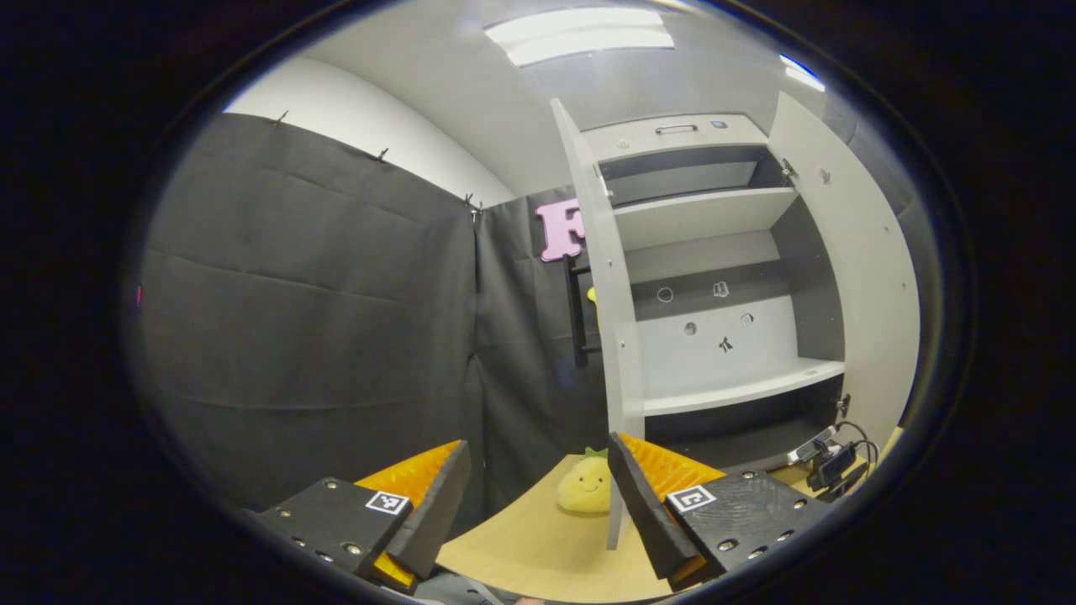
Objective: Grab one shoe with the right hand and put it into the shoe cabinet, grab the other shoe with the left hand and put it into the shoe cabinet; then close the right door with the right hand and the left door with the left hand.
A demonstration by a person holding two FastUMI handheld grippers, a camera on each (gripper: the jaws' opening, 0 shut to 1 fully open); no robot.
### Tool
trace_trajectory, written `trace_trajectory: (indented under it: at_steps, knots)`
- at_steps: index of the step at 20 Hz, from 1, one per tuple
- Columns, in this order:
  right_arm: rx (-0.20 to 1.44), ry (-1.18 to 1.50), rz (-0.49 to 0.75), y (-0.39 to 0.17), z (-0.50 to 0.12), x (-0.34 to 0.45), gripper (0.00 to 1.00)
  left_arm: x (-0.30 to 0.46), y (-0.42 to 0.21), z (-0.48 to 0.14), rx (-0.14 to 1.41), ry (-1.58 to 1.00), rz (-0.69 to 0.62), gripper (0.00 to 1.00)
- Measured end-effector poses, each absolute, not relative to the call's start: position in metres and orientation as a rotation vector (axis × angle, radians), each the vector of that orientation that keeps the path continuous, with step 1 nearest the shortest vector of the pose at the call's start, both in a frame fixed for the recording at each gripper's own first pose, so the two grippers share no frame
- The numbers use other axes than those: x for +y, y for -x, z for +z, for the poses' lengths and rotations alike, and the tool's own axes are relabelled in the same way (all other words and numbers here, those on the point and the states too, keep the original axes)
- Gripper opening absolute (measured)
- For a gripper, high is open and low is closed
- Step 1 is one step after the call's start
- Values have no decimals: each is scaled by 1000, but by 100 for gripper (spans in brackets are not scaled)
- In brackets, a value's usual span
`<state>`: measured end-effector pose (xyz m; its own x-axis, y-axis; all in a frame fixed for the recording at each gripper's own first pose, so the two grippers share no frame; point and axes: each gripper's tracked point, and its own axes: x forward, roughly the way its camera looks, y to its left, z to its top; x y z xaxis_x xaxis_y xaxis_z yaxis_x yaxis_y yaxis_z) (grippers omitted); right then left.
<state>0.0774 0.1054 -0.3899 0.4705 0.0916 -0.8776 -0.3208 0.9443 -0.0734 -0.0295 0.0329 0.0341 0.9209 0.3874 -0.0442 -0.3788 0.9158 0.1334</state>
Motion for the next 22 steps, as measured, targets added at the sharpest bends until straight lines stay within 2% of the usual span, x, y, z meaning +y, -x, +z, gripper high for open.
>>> trace_trajectory:
  at_steps: [2, 12, 13, 14, 22]
  knots:
    - [1058, 208, 253, -78, -389, 105, 3, 31, 30, 35, 63, -126, 391, 95]
    - [979, 57, 276, -78, -349, 100, 2, 20, 14, 38, 58, -121, 373, 96]
    - [967, 48, 274, -79, -343, 100, 6, 16, 10, 38, 54, -122, 365, 96]
    - [952, 38, 271, -80, -335, 100, 0, 12, 6, 39, 51, -124, 358, 96]
    - [810, -28, 268, -106, -251, 100, 2, -9, -9, 38, 34, -103, 313, 96]
